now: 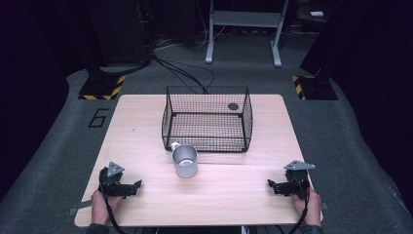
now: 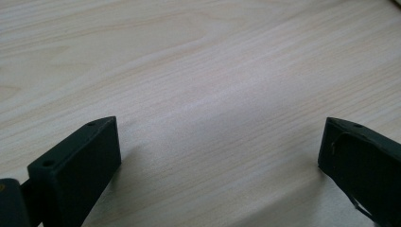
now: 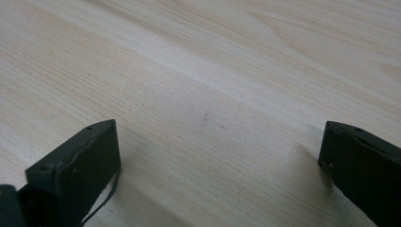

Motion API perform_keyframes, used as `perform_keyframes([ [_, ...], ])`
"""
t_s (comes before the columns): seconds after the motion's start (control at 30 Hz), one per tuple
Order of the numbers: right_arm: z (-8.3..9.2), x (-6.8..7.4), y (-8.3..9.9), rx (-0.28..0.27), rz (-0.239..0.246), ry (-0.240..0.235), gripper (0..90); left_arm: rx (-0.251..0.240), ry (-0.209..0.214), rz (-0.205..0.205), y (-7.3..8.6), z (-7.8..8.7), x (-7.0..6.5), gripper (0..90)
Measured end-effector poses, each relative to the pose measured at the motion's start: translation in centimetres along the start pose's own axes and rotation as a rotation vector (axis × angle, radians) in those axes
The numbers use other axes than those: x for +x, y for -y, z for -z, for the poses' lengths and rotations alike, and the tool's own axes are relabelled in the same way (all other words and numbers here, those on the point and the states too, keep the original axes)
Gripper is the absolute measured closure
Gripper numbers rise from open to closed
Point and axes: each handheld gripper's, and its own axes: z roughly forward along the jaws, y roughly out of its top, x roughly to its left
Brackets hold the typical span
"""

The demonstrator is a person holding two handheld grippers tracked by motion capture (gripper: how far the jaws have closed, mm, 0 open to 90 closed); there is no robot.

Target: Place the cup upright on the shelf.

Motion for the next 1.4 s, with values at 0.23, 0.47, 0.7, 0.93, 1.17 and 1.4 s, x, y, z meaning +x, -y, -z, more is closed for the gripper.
perform_keyframes([
  [0.23,0.0,0.0,0.0,0.002,0.001,-0.002,0.0,-0.046,0.048,0.017,-0.6,1.0,-0.8,0.3],
  [0.47,0.0,0.0,0.0,0.002,0.001,-0.002,0.0,-0.099,0.095,-0.03,-2.2,2.2,-2.6,0.0],
  [0.7,0.0,0.0,0.0,0.001,0.0,-0.002,0.0,-0.146,0.142,-0.095,-4.2,3.1,-4.9,0.0],
  [0.93,0.0,0.0,0.0,0.001,0.001,-0.002,0.0,-0.171,0.191,-0.177,-6.2,3.2,-7.3,0.0],
  [1.17,0.0,0.0,0.0,0.001,0.0,-0.002,0.0,-0.193,0.237,-0.209,-7.5,2.9,-8.7,0.0],
  [1.4,0.0,0.0,0.0,0.001,0.0,-0.002,0.0,-0.212,0.287,-0.245,-9.2,2.1,-9.9,0.0],
])
